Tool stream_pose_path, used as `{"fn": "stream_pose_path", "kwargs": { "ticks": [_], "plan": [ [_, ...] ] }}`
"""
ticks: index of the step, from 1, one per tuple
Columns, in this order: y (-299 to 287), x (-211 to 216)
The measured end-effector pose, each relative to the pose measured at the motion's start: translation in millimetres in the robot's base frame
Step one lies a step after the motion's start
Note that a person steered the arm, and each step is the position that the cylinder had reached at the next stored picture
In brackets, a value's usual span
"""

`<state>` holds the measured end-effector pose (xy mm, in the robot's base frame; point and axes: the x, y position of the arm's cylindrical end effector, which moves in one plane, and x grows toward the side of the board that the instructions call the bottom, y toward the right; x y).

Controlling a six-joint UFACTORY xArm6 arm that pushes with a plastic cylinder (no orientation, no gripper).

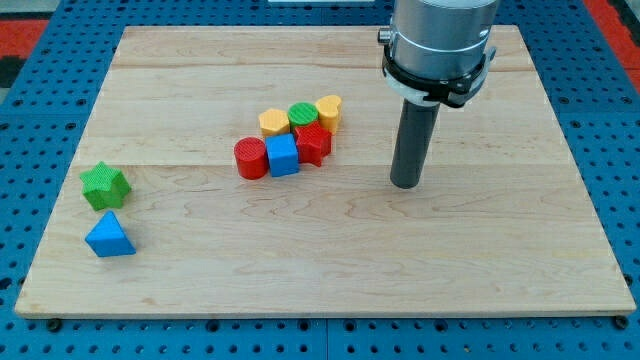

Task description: Move your arm towards the bottom of the group of blocks

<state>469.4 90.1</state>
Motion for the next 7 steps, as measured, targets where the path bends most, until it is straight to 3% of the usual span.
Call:
{"fn": "stream_pose_path", "kwargs": {
  "ticks": [5, 6, 7],
  "plan": [
    [-1, 0],
    [-24, 10],
    [-95, 21]
  ]
}}
